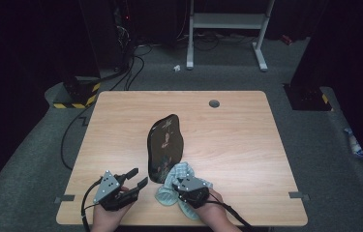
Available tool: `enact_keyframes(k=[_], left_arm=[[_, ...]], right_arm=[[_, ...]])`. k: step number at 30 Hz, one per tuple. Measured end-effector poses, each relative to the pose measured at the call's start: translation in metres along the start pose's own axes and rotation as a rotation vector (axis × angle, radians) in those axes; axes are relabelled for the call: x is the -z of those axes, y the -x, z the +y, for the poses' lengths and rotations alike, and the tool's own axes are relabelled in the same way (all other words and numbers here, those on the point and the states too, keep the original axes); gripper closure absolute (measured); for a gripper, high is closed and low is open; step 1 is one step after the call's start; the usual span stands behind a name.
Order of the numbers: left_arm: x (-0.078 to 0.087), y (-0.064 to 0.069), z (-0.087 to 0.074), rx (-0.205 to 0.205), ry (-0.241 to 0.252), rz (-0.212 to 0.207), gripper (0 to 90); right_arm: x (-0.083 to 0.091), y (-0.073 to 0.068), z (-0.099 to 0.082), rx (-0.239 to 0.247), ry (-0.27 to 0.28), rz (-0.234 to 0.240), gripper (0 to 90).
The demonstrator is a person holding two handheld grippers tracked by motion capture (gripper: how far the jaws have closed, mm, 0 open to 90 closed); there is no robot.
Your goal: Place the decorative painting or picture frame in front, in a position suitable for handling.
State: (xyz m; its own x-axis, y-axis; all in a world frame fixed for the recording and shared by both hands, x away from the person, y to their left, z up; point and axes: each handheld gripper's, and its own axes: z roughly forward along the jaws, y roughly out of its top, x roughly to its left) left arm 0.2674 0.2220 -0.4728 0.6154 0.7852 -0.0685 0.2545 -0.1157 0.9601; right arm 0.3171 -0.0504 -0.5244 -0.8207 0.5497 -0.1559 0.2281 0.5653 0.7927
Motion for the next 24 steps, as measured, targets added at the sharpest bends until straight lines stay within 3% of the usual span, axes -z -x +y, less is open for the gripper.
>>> enact_keyframes(k=[13, 24], left_arm=[[0.007, 0.006, 0.003, -0.02, 0.015, -0.021, 45.7], [-0.008, 0.016, 0.003, -0.016, -0.007, -0.04, 44.8]], right_arm=[[0.002, 0.0, -0.001, -0.004, 0.002, -0.008, 71.4], [0.004, 0.001, -0.002, -0.006, 0.026, -0.013, 71.5]])
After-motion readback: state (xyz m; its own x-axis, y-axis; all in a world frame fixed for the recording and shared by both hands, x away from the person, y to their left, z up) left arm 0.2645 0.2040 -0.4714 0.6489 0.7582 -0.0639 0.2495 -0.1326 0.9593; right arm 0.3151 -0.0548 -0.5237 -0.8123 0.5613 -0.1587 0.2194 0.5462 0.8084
